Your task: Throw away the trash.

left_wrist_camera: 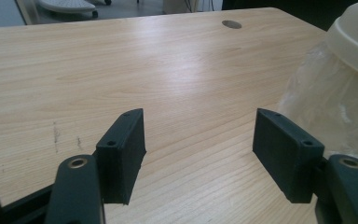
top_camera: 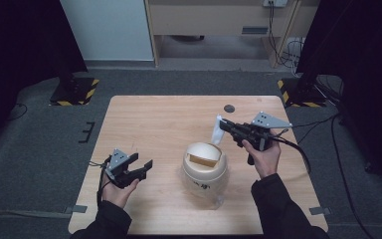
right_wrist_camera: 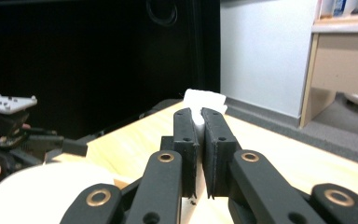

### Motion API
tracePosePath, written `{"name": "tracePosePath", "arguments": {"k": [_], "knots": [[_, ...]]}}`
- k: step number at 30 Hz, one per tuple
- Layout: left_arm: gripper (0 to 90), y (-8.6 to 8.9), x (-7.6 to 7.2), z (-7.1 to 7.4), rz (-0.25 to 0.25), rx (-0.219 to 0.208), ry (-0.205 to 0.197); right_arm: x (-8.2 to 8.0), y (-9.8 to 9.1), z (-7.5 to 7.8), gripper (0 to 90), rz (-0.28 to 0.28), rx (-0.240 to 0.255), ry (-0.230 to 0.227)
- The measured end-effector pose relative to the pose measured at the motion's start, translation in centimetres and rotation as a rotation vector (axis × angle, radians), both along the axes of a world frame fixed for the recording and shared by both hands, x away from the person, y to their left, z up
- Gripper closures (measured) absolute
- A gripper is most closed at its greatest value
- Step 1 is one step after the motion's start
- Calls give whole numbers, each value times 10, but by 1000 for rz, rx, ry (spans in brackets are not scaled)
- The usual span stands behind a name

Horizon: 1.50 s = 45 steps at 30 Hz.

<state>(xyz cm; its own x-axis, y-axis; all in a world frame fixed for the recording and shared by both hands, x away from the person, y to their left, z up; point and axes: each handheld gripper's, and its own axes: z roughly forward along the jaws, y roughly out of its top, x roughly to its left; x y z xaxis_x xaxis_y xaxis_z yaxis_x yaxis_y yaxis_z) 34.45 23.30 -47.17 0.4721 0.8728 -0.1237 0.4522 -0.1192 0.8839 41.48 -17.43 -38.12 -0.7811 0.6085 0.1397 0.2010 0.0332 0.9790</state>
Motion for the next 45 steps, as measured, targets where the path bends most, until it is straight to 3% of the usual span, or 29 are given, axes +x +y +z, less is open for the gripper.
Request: {"name": "tracePosePath", "arguments": {"k": [8, 9, 13, 18, 24, 29, 32, 40, 44, 45], "knots": [[324, 3, 1, -2, 11, 1, -2, -1, 10, -16, 851, 27, -27, 52], [323, 3, 1, -2, 11, 2, -3, -1, 11, -20, 848, 35, -36, 82], [324, 2, 2, -2, 8, 2, -2, -1, 11, -29, 846, 41, -60, 125], [325, 2, 2, -2, 5, 4, -1, -1, 12, -35, 835, 56, -62, 157], [325, 3, 3, -3, 10, 6, 4, -3, 11, -39, 752, 74, -74, 220], [325, 4, 3, -5, 12, 7, 9, -4, 8, -37, 669, 77, -71, 242], [325, 5, 4, -5, 11, 10, 13, -6, 2, -33, 618, 71, -34, 245], [326, 5, 4, -6, 13, 14, 17, -9, -8, -24, 624, 64, -4, 215], [326, 7, 5, -7, 14, 18, 24, -8, -14, -20, 622, 19, -7, 188], [322, 9, 5, -8, 23, 18, 31, -8, -19, -20, 563, -20, -11, 186]]}}
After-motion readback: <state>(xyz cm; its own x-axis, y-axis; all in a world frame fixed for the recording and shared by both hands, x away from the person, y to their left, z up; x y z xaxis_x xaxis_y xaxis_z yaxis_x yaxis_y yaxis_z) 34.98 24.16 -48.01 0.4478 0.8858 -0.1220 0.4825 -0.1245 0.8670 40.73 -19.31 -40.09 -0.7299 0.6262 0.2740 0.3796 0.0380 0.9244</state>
